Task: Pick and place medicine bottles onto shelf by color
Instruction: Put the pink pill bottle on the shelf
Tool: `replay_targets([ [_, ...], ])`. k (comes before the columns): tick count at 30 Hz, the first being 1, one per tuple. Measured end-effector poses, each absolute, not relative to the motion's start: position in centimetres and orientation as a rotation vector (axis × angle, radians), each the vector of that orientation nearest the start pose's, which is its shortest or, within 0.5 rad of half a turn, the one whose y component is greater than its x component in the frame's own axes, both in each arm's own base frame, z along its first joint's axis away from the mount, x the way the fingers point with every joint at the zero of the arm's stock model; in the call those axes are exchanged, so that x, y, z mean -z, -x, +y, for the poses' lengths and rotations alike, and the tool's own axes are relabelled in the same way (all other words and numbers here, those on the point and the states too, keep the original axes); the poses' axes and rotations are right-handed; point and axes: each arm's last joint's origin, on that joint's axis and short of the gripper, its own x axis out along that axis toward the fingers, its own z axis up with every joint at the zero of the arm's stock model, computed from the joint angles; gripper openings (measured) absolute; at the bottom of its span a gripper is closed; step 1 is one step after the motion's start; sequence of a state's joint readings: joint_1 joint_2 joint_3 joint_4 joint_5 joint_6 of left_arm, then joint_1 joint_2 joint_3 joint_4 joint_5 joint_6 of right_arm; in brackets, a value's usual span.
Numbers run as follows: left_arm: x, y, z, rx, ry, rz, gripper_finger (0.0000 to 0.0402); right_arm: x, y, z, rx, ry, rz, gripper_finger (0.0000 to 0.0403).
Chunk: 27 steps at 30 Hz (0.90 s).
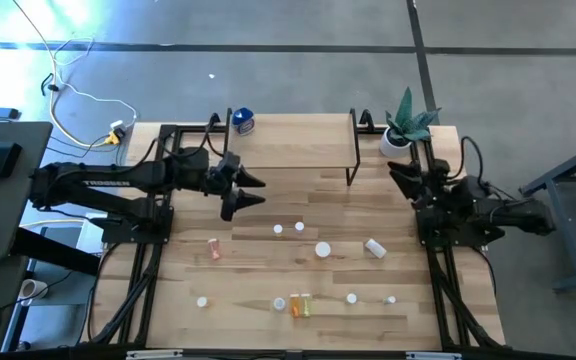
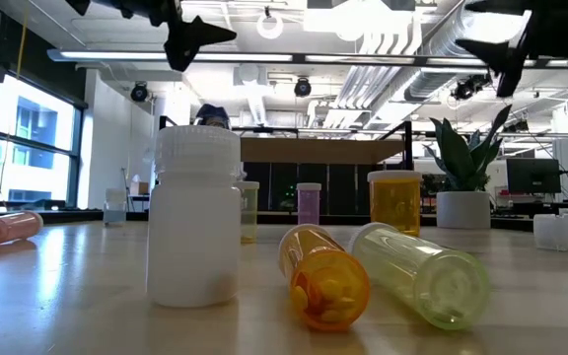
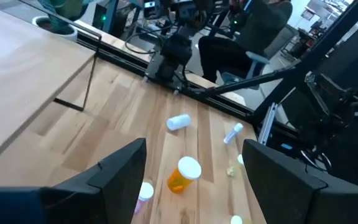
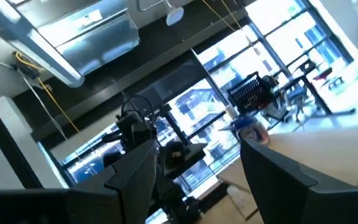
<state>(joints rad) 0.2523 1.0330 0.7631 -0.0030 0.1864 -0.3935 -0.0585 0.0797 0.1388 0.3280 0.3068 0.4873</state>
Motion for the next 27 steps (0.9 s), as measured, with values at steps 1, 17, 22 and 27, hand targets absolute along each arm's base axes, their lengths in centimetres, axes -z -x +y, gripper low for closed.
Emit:
replay_targets([
  [1, -29.8, -22.3, 5.2, -0.116, 0.45, 0.247, 0.0253, -24.1, -8.5, -1.4, 0.265, -0.501, -0.462, 0.0224],
  [17, -31.4, -17.8, 4.0, -0.126, 0.386, 0.277, 0.0225, -29.6, -13.0, -1.4, 0.267, -0.369, -0.116, 0.0224],
  [22, -31.6, -16.0, 3.6, -0.17, 0.357, 0.296, 0.0219, -30.2, -15.3, -1.4, 0.248, -0.347, -0.028, 0.0224],
  [27, -31.7, -14.3, 3.2, -0.179, 0.368, 0.317, 0.0216, -30.7, -17.2, -1.5, 0.254, -0.343, 0.025, 0.0224],
])
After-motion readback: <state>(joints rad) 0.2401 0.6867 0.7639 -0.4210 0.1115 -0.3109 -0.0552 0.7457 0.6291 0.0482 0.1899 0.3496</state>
